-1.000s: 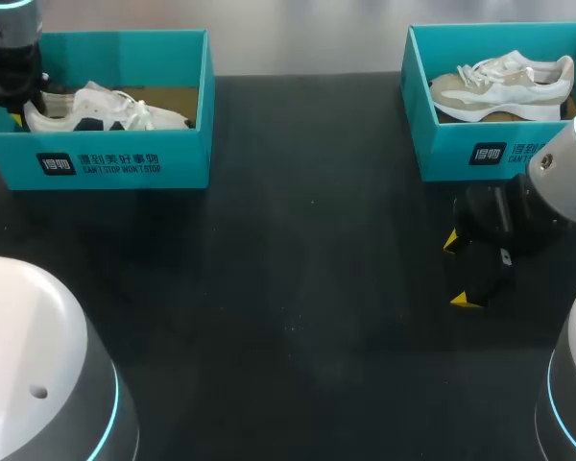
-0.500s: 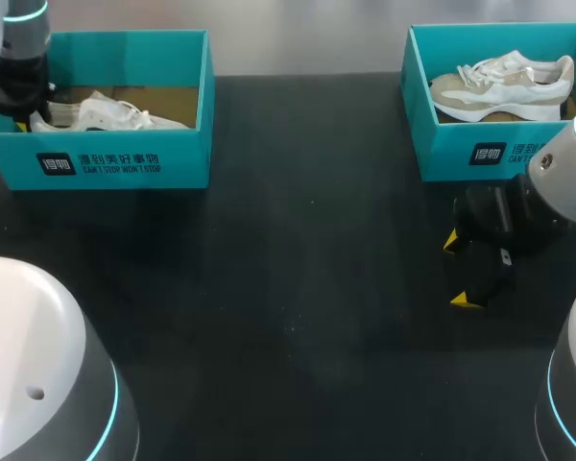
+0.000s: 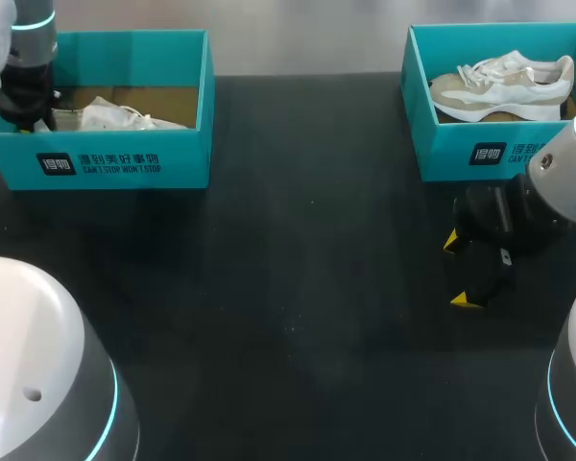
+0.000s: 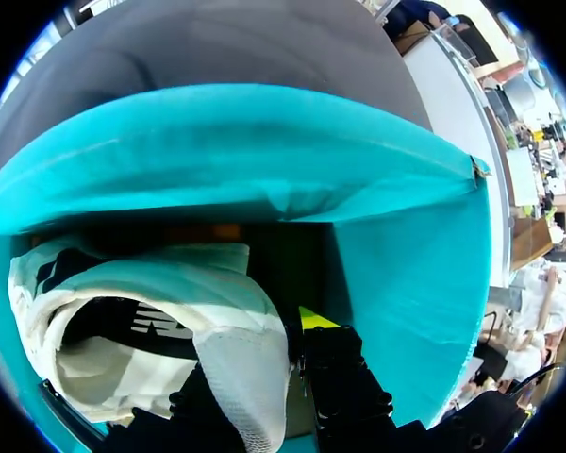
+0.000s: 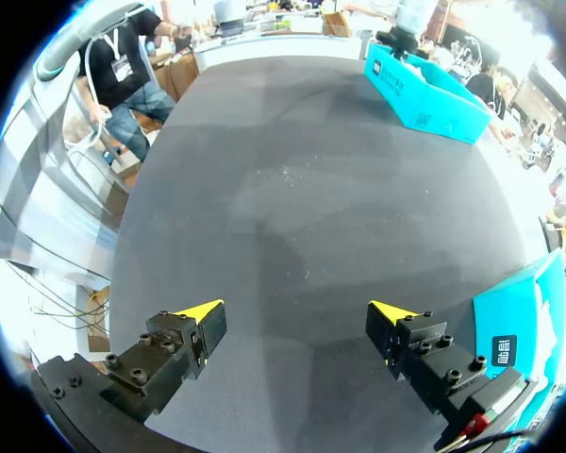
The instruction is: Take the shoe out of the shoebox, open the shoe tongue, remove and reinsert the insole, then place the shoe into the shoebox
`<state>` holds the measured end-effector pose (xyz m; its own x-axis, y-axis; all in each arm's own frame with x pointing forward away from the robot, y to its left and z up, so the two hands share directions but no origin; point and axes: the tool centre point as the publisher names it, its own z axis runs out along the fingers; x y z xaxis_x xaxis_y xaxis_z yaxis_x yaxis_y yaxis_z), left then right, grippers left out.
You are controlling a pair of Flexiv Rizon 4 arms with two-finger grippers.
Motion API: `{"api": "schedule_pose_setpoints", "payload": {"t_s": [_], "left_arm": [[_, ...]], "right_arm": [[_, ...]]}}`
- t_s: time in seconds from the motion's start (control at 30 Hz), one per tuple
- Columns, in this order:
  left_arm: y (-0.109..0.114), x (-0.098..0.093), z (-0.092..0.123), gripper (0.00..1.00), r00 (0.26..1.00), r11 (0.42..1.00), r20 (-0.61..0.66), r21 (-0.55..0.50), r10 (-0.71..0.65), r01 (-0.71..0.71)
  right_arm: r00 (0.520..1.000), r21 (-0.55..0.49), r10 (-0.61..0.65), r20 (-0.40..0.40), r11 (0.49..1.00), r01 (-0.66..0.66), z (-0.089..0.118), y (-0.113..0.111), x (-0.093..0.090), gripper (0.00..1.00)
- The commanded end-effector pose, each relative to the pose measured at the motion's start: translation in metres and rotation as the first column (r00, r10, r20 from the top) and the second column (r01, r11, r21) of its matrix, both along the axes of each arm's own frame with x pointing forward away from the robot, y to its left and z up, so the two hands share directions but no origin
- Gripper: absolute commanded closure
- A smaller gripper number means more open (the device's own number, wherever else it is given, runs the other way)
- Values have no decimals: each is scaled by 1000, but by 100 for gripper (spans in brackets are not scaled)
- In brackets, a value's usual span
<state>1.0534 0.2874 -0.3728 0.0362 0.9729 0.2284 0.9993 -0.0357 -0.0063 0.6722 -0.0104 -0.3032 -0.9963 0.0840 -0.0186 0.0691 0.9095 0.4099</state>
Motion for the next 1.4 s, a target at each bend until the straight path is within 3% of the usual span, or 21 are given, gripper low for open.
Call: {"api": "schedule_pose_setpoints", "payload": {"t_s": [0.03, 0.17, 0.2, 0.33, 0.43, 0.53, 0.63, 1.03, 1.4], "left_arm": [[-3, 4, -5, 100, 1000, 1000, -6, 7, 2, -2], [-5, 4, -7, 100, 1000, 1000, -7, 18, -14, 14], [-5, 4, -7, 91, 1000, 1000, -7, 18, -15, 15], [-5, 4, -7, 38, 1000, 1000, -4, 14, -18, 18], [-5, 4, -6, 18, 1000, 1000, -4, 13, -20, 20], [-4, 4, -5, 5, 1000, 1000, -4, 9, -18, 18], [-3, 4, -1, 0, 1000, 1000, -5, 4, -14, 14], [-11, 4, 38, 0, 999, 998, 37, -55, 1, 1], [-13, -6, 94, 0, 997, 992, 67, -120, 31, -23]], "right_arm": [[1000, -2, -1, 2, 1000, 1, -1, 0, -1, 0], [1000, -2, -1, 2, 1000, 1, -1, 0, -1, 0], [1000, -2, -1, 2, 1000, 1, -1, 0, -1, 0], [1000, -2, -1, 2, 1000, 1, -1, 0, -1, 0], [1000, -2, -1, 2, 1000, 1, -1, 0, -1, 0], [1000, -2, -1, 2, 1000, 1, -1, 0, -1, 0], [1000, -2, -1, 2, 1000, 1, -1, 0, -1, 0], [1000, -2, -1, 2, 1000, 1, -1, 0, -1, 0], [1000, -2, -1, 2, 1000, 1, -1, 0, -1, 0]]}}
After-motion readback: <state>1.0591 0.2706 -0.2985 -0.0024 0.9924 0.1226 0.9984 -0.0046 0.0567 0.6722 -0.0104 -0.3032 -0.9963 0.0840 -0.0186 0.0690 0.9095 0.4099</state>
